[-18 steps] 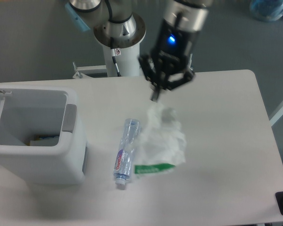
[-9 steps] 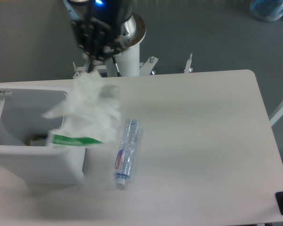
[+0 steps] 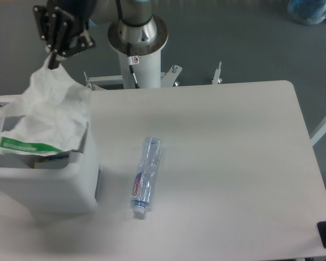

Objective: Place the trash in the trash can
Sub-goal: 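Lift the plastic bag and carry it over the white bin, then lower the bag into the bin and open the gripper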

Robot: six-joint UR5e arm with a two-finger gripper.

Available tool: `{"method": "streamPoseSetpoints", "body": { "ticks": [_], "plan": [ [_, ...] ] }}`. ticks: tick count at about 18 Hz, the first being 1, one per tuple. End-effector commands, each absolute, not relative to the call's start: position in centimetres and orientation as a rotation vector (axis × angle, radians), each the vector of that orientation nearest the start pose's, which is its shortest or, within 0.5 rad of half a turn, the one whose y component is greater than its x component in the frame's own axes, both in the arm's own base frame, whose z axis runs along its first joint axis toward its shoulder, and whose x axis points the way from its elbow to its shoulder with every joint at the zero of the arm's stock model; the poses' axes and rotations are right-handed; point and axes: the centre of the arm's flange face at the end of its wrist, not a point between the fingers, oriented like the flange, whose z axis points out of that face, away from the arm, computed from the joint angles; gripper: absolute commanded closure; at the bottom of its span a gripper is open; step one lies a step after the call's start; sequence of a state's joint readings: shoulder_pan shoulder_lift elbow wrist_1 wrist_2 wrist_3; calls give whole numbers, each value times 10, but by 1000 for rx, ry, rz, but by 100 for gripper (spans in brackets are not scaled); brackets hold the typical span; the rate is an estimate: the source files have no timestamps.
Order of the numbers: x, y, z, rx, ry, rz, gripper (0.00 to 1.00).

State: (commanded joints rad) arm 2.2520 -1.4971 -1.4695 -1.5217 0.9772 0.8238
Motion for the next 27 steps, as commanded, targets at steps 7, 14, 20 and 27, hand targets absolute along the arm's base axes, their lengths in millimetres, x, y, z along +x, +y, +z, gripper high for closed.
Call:
{"method": "streamPoseSetpoints", "body": {
  "ticks": [7, 14, 20, 27],
  "plan": [
    [-140, 529, 569, -2535, 228, -425, 100],
    [-135, 559, 533, -2562, 206, -461, 100],
    [-136, 558, 501, -2596, 200, -466, 100],
    [-131, 559, 488, -2633, 207, -439, 100]
  ]
}}
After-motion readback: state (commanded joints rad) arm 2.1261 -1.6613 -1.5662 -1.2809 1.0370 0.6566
